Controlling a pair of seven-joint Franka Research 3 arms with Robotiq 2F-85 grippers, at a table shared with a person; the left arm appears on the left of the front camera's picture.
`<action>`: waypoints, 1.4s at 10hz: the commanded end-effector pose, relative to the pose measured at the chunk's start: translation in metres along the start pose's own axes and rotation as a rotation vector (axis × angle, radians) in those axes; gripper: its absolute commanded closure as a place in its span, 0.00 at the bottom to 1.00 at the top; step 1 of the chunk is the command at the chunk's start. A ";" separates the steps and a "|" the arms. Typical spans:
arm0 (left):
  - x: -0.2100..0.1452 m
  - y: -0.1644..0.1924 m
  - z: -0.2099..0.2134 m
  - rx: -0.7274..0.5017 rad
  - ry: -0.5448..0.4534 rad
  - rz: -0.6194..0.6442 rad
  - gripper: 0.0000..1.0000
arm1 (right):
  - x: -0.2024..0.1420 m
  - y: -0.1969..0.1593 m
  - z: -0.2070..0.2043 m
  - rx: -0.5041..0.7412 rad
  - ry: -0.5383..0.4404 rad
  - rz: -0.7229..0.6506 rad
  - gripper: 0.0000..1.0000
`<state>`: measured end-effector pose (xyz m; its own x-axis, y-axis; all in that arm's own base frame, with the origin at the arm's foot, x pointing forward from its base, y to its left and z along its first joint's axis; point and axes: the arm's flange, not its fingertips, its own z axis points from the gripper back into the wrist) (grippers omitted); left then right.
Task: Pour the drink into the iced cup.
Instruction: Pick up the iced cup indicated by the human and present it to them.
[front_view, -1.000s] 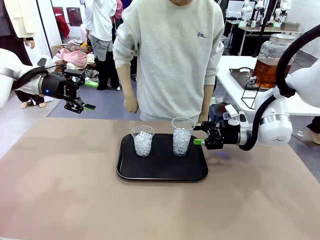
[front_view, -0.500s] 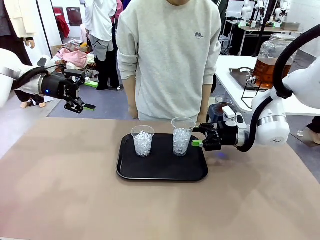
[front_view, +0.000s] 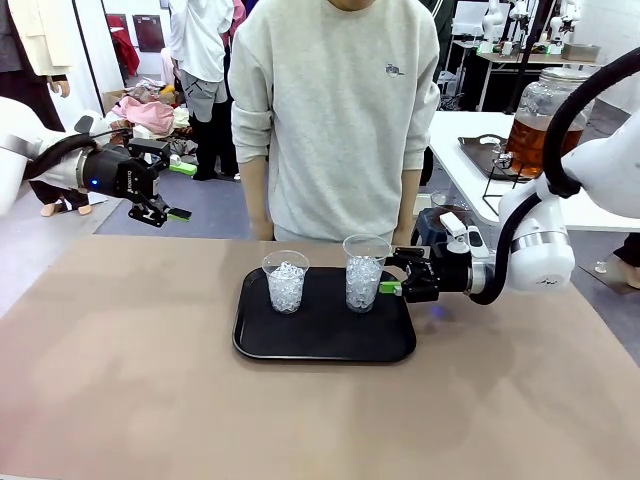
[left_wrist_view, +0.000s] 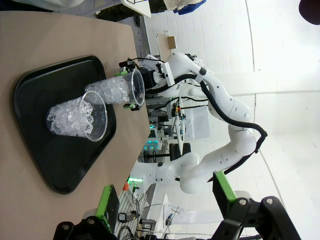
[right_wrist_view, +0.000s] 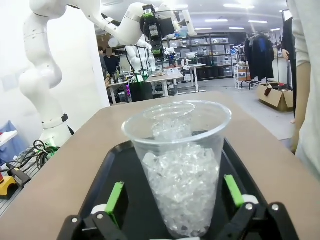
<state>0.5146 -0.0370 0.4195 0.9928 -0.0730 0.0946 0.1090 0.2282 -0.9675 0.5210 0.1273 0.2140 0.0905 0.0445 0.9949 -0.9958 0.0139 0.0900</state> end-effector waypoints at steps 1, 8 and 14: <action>-0.002 -0.003 -0.001 -0.009 -0.007 -0.001 0.00 | 0.004 -0.002 -0.011 -0.024 -0.004 -0.028 0.00; -0.002 -0.003 -0.001 -0.009 -0.007 -0.001 0.00 | 0.004 0.002 -0.034 -0.022 0.018 -0.041 0.00; -0.002 -0.003 -0.001 -0.009 -0.007 -0.001 0.00 | 0.003 -0.001 -0.043 -0.035 0.012 -0.077 0.00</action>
<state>0.5146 -0.0370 0.4195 0.9928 -0.0730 0.0946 0.1089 0.2282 -0.9675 0.5191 0.1580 0.2127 0.1443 0.0527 0.9881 -0.9893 0.0285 0.1429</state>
